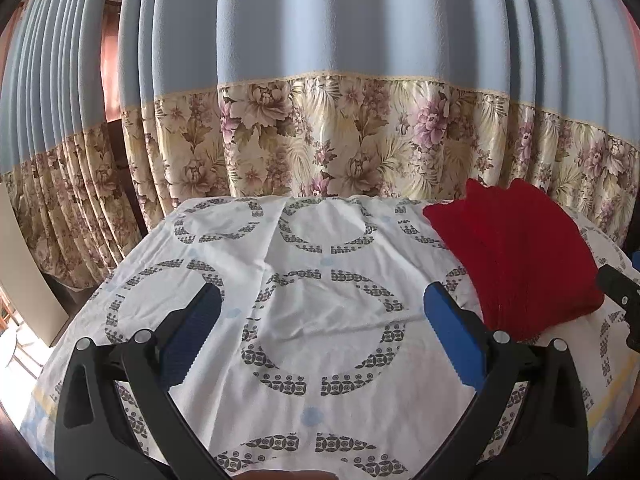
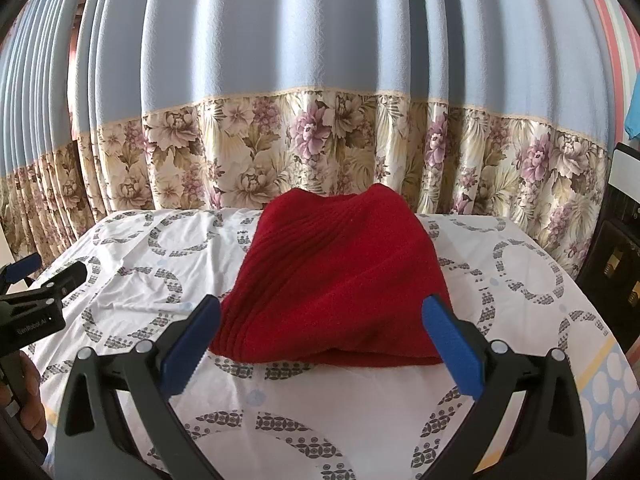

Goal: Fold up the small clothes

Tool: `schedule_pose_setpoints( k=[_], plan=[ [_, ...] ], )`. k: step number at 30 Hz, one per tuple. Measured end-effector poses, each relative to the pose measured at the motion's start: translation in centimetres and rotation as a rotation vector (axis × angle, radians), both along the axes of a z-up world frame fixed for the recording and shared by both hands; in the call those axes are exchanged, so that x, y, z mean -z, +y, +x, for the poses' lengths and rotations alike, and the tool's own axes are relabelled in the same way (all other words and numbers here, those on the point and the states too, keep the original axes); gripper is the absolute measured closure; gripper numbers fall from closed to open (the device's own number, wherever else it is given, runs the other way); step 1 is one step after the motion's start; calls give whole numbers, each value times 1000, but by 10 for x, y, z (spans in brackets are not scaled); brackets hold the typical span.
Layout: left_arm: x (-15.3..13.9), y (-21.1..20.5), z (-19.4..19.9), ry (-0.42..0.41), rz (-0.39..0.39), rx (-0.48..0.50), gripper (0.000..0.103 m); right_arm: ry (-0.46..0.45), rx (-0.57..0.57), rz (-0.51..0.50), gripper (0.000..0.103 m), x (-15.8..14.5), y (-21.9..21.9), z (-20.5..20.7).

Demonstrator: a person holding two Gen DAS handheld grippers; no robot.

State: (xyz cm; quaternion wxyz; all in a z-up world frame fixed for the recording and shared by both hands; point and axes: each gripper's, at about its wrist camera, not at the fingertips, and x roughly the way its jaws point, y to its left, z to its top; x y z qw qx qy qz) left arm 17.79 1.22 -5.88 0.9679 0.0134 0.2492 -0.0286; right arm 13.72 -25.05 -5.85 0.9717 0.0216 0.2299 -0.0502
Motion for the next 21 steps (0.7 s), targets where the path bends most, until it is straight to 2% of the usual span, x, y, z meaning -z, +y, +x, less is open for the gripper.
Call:
schedule_pose_setpoints(
  k=[21],
  plan=[
    [0, 1, -1, 13, -8, 23, 3, -12, 8, -13, 2, -1, -5, 2]
  ],
)
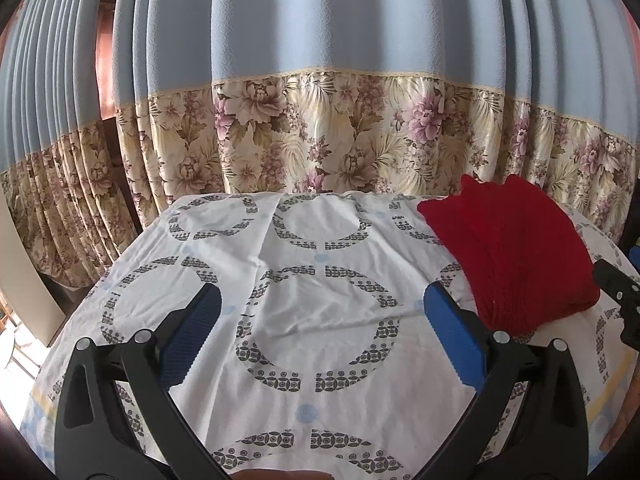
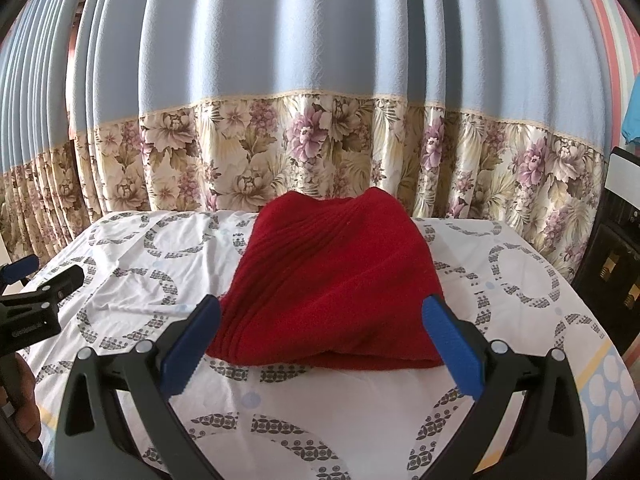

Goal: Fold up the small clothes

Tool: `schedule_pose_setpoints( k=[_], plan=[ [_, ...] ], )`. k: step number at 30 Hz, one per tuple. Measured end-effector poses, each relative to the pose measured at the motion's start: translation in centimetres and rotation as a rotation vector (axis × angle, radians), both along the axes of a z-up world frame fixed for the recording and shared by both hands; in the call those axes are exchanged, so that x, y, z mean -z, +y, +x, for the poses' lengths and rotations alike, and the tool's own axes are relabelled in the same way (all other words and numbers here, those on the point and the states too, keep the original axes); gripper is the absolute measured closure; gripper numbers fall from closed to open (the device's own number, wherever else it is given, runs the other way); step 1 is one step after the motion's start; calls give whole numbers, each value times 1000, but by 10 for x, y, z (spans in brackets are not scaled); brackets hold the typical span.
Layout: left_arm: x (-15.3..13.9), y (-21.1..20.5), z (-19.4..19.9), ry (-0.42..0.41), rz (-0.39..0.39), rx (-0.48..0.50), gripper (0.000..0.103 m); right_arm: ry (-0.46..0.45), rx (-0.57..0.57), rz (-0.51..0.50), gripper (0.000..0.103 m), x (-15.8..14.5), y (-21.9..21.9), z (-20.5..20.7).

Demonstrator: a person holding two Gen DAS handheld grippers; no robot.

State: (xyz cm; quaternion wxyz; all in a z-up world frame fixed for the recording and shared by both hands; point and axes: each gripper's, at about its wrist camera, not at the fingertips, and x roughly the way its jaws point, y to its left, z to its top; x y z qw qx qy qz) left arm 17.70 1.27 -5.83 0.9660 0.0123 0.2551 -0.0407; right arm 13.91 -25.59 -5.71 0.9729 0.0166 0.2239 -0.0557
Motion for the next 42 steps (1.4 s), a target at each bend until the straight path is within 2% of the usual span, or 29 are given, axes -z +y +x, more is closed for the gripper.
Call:
schedule_pose_setpoints(
  k=[19, 33, 42],
  plan=[
    [0, 0, 1, 3, 4, 4, 3, -2, 0, -8, 2, -1, 2, -2],
    [-5, 0, -3, -25, 4, -10, 3, 0, -3, -11, 2, 0, 1, -1],
    [-4, 0, 0, -3, 3, -22, 3, 1, -7, -22, 2, 1, 3, -1]
  ],
)
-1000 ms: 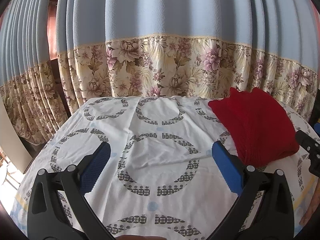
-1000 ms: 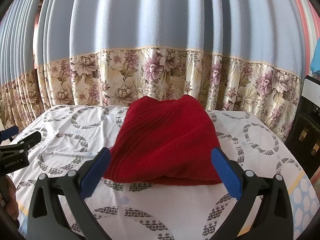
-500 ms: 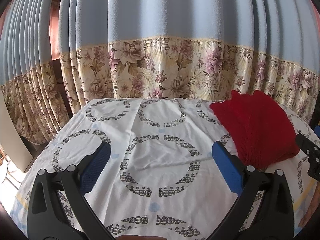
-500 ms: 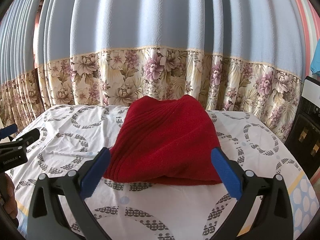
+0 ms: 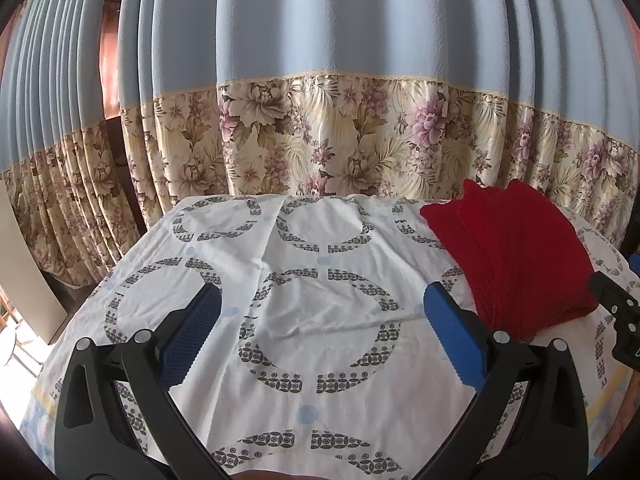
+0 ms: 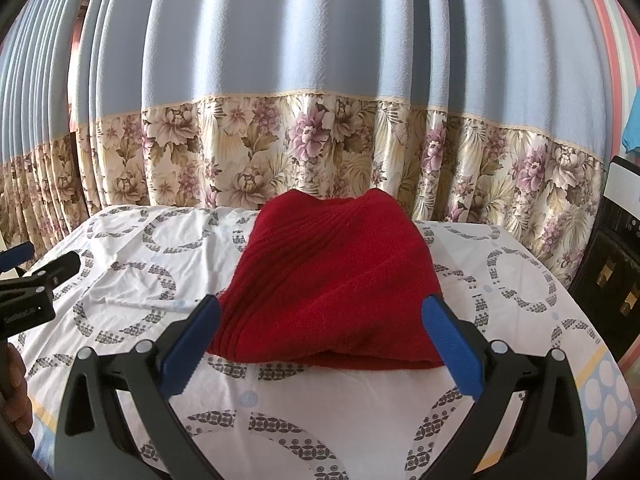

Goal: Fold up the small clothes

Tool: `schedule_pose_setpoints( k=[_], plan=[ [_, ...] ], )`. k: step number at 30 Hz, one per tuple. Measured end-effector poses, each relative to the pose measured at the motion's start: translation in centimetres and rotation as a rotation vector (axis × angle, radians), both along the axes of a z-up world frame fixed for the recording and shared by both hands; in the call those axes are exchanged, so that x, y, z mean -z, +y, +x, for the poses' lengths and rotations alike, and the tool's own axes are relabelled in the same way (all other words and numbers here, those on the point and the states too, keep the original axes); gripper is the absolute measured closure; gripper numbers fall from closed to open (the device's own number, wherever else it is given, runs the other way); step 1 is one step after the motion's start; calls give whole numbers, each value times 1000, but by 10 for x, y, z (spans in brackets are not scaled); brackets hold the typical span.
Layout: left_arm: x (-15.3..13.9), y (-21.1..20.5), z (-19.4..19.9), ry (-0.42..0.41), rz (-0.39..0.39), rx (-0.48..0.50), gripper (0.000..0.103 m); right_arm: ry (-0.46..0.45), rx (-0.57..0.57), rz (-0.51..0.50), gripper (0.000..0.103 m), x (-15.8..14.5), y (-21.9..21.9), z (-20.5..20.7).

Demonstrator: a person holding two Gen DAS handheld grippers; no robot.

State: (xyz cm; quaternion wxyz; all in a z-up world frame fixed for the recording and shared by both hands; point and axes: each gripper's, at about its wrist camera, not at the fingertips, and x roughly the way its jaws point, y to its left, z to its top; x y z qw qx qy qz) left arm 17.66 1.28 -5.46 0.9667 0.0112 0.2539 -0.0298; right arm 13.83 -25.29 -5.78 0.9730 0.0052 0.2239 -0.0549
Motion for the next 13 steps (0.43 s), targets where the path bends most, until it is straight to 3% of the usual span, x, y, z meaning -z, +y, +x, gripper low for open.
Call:
schedule_pose_setpoints(
  k=[8, 13],
  plan=[
    [4, 0, 5, 37, -17, 20, 3, 5, -3, -1, 2, 1, 0, 1],
    [4, -4, 2, 20, 13, 10, 3, 7, -5, 2, 2, 1, 0, 1]
  ],
)
